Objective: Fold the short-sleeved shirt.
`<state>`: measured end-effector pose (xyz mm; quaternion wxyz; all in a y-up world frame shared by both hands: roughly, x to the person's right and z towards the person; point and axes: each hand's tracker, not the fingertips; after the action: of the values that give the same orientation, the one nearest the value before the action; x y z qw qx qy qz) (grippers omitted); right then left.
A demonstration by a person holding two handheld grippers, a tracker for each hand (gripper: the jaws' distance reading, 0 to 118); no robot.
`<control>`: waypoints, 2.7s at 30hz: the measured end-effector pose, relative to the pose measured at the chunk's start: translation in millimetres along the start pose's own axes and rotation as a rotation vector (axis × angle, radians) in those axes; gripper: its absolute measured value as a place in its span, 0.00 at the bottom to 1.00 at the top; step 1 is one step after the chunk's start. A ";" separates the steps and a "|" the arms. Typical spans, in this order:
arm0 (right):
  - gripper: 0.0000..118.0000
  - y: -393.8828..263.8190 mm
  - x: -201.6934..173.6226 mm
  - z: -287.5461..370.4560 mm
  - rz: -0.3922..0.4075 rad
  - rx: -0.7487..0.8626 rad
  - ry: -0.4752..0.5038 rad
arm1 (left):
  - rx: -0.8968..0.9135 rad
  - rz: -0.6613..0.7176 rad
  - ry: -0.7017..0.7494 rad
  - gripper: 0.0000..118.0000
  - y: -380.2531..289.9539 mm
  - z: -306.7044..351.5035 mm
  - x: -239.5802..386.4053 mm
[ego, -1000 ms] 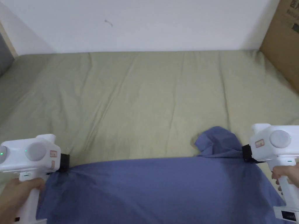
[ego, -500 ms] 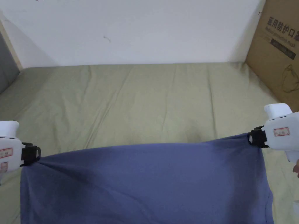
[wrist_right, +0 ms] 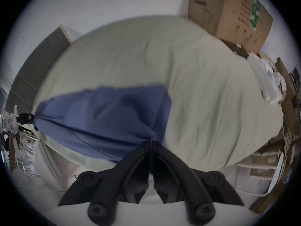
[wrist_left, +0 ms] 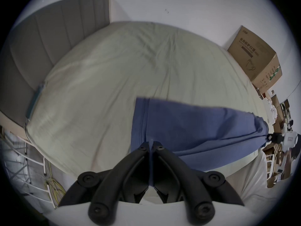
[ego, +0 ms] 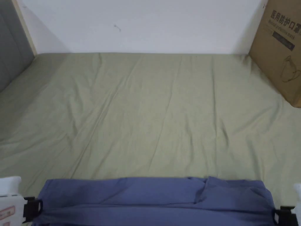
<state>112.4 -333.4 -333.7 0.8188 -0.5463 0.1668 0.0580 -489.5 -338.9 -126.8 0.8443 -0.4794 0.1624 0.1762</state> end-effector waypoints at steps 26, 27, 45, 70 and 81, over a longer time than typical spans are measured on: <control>0.04 8.4 -155.6 5.0 0.183 0.253 0.185 | 0.161 0.228 -0.147 0.31 -25.9 40.8 -28.9; 0.04 10.7 -159.8 2.5 0.179 0.253 0.190 | 0.154 0.279 -0.179 0.61 -24.7 40.3 -38.4; 0.04 19.5 -217.3 -20.0 0.300 0.152 0.278 | 0.009 0.574 -0.442 0.90 -23.6 -38.1 -71.2; 0.04 13.8 -109.5 3.3 0.001 0.235 0.222 | 0.139 -0.172 -0.470 0.08 61.9 56.3 170.1; 0.04 -17.2 -44.5 4.6 -0.161 0.216 0.145 | -0.222 -0.408 -0.433 0.89 -20.1 -73.3 288.8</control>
<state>76.4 -332.1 -302.1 0.8607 -0.4692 0.1865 -0.0657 -232.5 -371.1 -275.4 0.8197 -0.5425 -0.1410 0.1179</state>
